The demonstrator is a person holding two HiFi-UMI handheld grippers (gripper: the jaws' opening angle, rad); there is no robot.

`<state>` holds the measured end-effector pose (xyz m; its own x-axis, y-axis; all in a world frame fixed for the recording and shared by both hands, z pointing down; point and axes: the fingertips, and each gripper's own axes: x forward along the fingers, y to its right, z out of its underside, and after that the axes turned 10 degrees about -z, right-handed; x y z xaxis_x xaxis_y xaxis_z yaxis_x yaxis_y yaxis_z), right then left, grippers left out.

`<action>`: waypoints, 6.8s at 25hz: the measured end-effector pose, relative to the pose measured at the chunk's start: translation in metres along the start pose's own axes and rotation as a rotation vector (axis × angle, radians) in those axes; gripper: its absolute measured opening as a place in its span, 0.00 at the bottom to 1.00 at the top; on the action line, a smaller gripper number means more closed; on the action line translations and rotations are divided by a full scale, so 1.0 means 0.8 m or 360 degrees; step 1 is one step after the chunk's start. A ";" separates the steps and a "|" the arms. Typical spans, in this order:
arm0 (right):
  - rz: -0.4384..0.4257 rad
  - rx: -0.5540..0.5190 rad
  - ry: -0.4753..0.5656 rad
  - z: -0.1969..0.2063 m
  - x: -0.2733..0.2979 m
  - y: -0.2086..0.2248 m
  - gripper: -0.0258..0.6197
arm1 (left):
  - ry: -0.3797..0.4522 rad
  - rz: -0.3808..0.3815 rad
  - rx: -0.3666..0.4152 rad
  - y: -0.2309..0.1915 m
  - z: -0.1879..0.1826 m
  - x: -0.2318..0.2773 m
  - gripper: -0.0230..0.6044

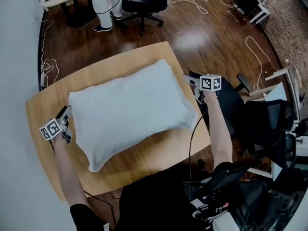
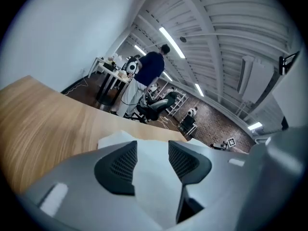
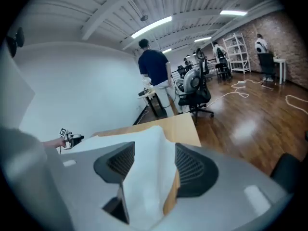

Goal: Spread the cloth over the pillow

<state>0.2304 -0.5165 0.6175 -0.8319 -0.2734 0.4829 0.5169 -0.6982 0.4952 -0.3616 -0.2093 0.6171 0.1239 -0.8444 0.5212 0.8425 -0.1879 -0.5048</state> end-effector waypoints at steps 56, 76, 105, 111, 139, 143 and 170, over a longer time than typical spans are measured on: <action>-0.0363 -0.0659 -0.0387 0.183 -0.033 -0.133 0.37 | 0.0151 0.0086 -0.0229 0.080 0.250 -0.123 0.14; -0.0018 -0.0440 0.0069 0.285 -0.126 -0.311 0.34 | 0.0414 0.0560 0.0008 0.175 0.252 -0.197 0.06; -0.1204 -0.0738 0.0309 0.329 -0.245 -0.611 0.09 | 0.0690 0.0946 0.0458 0.678 0.350 -0.274 0.05; -0.1142 -0.0973 0.0823 0.283 -0.319 -0.623 0.10 | 0.0847 0.1093 0.0682 0.746 0.337 -0.304 0.03; -0.0941 -0.0335 0.0777 0.276 -0.301 -0.641 0.04 | 0.0996 0.0871 0.0419 0.550 0.300 -0.468 0.03; -0.0911 -0.0390 0.0753 0.282 -0.308 -0.650 0.04 | 0.0995 0.0876 0.0413 0.550 0.299 -0.480 0.03; -0.0815 -0.0546 0.0720 0.312 -0.329 -0.631 0.04 | 0.0992 0.0997 0.0478 0.597 0.313 -0.477 0.04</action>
<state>0.2388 0.0729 0.4211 -0.9906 -0.0528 -0.1259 0.0141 -0.9569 0.2902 0.1245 0.1488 0.3492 0.3713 -0.8810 -0.2931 0.8281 0.4570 -0.3247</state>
